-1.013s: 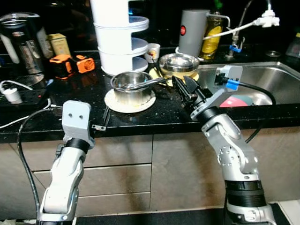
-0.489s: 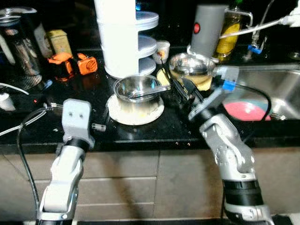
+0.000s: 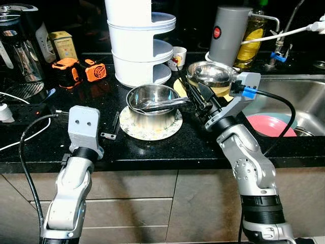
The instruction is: Kitchen organization
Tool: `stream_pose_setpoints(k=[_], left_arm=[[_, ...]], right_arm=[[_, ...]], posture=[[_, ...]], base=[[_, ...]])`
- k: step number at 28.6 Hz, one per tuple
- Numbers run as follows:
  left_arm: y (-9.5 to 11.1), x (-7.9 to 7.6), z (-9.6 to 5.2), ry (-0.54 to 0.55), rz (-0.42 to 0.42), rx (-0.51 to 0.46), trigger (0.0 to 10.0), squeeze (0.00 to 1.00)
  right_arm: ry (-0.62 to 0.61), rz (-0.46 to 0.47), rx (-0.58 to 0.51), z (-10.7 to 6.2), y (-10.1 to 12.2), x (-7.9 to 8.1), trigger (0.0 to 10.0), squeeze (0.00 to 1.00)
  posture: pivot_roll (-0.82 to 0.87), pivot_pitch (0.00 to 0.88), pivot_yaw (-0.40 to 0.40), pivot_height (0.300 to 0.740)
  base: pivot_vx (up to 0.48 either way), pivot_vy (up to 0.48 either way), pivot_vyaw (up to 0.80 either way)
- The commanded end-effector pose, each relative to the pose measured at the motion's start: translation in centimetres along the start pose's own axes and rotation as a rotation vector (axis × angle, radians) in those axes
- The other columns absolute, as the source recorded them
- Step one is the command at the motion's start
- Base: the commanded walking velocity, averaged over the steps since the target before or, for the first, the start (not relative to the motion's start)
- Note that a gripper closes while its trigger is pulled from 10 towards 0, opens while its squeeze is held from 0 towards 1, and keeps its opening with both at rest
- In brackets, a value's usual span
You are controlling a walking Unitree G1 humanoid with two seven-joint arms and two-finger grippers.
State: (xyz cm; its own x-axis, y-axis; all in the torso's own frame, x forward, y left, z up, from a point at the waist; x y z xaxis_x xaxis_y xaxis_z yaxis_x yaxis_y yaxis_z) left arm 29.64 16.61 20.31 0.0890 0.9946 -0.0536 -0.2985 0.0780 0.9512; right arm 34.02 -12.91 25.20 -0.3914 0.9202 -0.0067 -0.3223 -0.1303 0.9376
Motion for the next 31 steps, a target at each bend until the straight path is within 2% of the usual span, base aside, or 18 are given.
stream_pose_setpoints(k=[1, 13, 17, 21, 24, 31], left_arm=[[-0.1, 0.2, -0.2, 0.007, 0.025, 0.015, 10.0, 0.00], [-0.2, 0.0, -0.2, 0.007, 0.026, 0.019, 10.0, 0.00], [-0.2, 0.0, -0.1, 0.008, 0.026, 0.020, 10.0, 0.00], [-0.2, -0.1, -0.2, 0.007, 0.026, 0.019, 10.0, 0.00], [-0.2, -0.1, -0.2, 0.009, 0.027, 0.019, 10.0, 0.00], [-0.2, -0.1, -0.1, 0.010, 0.027, 0.017, 10.0, 0.00]], right_arm=[[-0.052, -0.050, 0.074, -0.1, -1.2, -0.6, 10.0, 0.00], [-0.112, -0.050, 0.103, -0.1, -1.7, -1.4, 10.0, 0.00], [-0.087, -0.032, 0.173, -0.1, -3.0, -0.8, 10.0, 0.00], [-0.079, 0.107, 0.150, -0.1, -3.3, -0.1, 10.0, 0.00], [-0.089, 0.171, 0.140, 0.0, -3.4, 0.1, 10.0, 0.00], [-0.096, 0.225, 0.126, 0.4, -3.2, 0.4, 10.0, 0.00]], posture=[[0.04, 0.000, -0.005, 0.740], [0.04, 0.000, -0.008, 0.740], [0.04, 0.000, -0.009, 0.740], [0.05, 0.000, -0.013, 0.740], [0.05, 0.000, -0.013, 0.740], [0.05, 0.000, -0.015, 0.740]], base=[[0.000, 0.000, 0.00], [0.000, 0.000, 0.00], [0.000, 0.000, 0.00], [0.000, 0.000, 0.00], [0.000, 0.000, 0.00], [0.000, 0.000, 0.00]])
Point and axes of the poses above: a point about 5 cm out from each wrist's last joint towards the gripper, its own z axis pointing out of the wrist towards the gripper, its own y axis along the axis of the wrist's last joint, x = y × z, the point moved 1 cm from there along z, pointing out of the wrist towards the gripper, and after that the axes turned 13 degrees about -z, right-handed, at the moved point
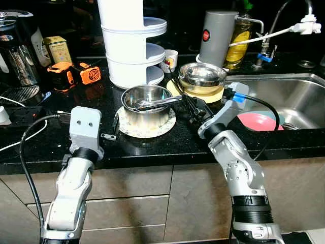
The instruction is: Kitchen organization
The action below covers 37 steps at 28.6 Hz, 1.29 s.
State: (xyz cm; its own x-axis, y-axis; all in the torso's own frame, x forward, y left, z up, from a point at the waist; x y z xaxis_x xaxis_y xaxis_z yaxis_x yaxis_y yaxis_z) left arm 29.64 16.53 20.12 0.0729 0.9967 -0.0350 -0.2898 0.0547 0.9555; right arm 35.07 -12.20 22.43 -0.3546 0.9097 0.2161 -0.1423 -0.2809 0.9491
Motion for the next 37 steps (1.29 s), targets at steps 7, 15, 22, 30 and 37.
stream_pose_setpoints(k=[7, 15, 22, 30, 37], left_arm=[[0.0, -0.1, -0.1, 0.000, 0.002, 0.005, 10.0, 0.00], [-0.1, -0.2, -0.1, -0.005, -0.002, 0.007, 10.0, 0.00], [0.0, -0.3, 0.0, -0.008, 0.000, 0.006, 10.0, 0.00], [-0.1, -0.3, 0.0, -0.010, 0.000, 0.006, 10.0, 0.00], [0.1, -0.3, 0.1, -0.013, 0.000, 0.002, 10.0, 0.00]], right_arm=[[-0.008, 0.021, 0.025, 0.3, -0.4, 0.2, 10.0, 0.00], [-0.024, 0.048, 0.018, 0.7, -0.6, 0.2, 0.0, 0.00], [-0.051, 0.070, -0.002, 0.9, -0.2, -0.2, 0.0, 0.00], [-0.062, 0.078, -0.016, 0.9, 0.0, -0.6, 0.0, 0.00], [-0.057, 0.087, -0.048, 0.9, 0.5, -0.7, 0.0, 0.00]], posture=[[0.05, 0.000, -0.017, 0.740], [0.05, 0.000, -0.015, 0.740], [0.05, 0.000, -0.017, 0.740], [0.06, 0.000, -0.017, 0.740], [0.05, 0.000, -0.014, 0.740]], base=[[0.000, 0.000, 0.00], [0.000, 0.000, 0.00], [0.000, 0.000, 0.00], [0.000, 0.000, 0.00], [0.000, 0.000, 0.00]])
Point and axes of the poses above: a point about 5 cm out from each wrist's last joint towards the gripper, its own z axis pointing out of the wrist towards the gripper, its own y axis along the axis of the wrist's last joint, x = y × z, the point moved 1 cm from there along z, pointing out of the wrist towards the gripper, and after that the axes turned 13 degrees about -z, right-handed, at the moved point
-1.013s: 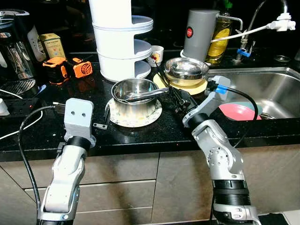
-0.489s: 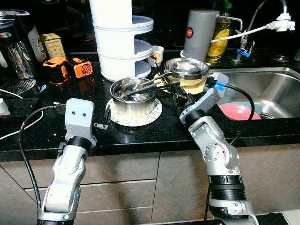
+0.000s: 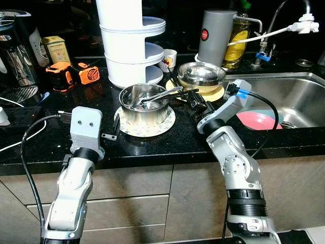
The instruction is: Kitchen organization
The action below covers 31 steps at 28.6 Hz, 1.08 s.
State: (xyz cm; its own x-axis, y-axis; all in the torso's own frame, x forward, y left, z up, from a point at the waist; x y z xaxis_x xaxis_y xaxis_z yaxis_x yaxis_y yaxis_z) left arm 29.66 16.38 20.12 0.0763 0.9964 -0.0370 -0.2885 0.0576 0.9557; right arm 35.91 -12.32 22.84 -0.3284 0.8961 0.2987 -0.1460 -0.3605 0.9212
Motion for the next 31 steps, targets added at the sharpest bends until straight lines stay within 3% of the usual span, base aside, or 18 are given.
stream_pose_setpoints(k=[1, 14, 23, 31], left_arm=[[0.1, -0.2, 0.1, -0.010, 0.004, 0.000, 10.0, 0.00], [0.1, -0.3, 0.2, -0.014, 0.000, 0.001, 10.0, 0.00], [0.1, -0.3, 0.2, -0.015, 0.000, 0.001, 10.0, 0.00], [0.1, -0.4, 0.2, -0.016, -0.001, 0.002, 10.0, 0.00]], right_arm=[[-0.012, 0.011, -0.038, 0.0, 0.7, -0.5, 0.0, 0.00], [-0.017, -0.068, -0.140, -0.6, 3.9, -2.9, 0.0, 0.00], [0.080, -0.042, -0.207, -0.8, 4.8, -1.6, 0.0, 0.00], [0.079, -0.041, -0.232, -0.8, 5.2, -1.6, 0.0, 0.00]], posture=[[0.05, 0.000, -0.014, 0.740], [0.05, 0.000, -0.010, 0.740], [0.05, 0.000, -0.009, 0.740], [0.05, 0.000, -0.010, 0.740]], base=[[0.000, 0.000, 0.00], [0.000, 0.000, 0.00], [0.000, 0.000, 0.00], [0.000, 0.000, 0.00]])
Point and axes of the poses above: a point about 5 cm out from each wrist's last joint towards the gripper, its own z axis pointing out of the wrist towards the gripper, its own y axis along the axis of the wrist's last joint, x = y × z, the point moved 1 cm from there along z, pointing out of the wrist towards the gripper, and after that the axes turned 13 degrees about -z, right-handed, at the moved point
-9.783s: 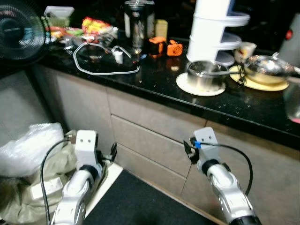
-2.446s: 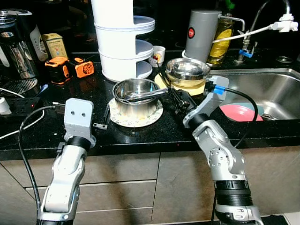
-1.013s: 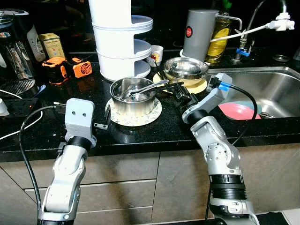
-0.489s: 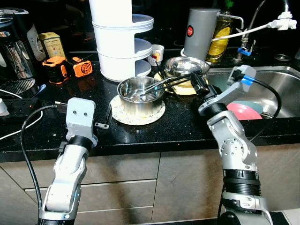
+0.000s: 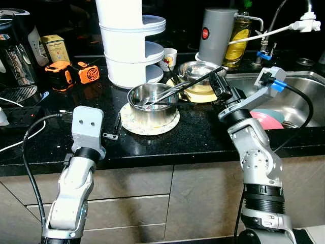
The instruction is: Kitchen organization
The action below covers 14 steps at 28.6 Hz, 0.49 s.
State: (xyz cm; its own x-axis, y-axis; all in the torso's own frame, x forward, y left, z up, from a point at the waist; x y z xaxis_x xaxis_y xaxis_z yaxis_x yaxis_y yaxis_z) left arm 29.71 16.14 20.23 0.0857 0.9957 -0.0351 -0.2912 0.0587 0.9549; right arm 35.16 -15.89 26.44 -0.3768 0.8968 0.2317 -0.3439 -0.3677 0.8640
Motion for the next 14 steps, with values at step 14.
stream_pose_setpoints(k=[14], left_arm=[[-0.05, -0.28, 0.10, -0.006, -0.005, 0.005, 10.0, 0.00]], right_arm=[[0.020, 0.043, -0.076, 0.07, 1.17, 0.29, 0.0, 0.00]], posture=[[0.05, 0.000, -0.012, 0.740]], base=[[0.000, 0.000, 0.00]])
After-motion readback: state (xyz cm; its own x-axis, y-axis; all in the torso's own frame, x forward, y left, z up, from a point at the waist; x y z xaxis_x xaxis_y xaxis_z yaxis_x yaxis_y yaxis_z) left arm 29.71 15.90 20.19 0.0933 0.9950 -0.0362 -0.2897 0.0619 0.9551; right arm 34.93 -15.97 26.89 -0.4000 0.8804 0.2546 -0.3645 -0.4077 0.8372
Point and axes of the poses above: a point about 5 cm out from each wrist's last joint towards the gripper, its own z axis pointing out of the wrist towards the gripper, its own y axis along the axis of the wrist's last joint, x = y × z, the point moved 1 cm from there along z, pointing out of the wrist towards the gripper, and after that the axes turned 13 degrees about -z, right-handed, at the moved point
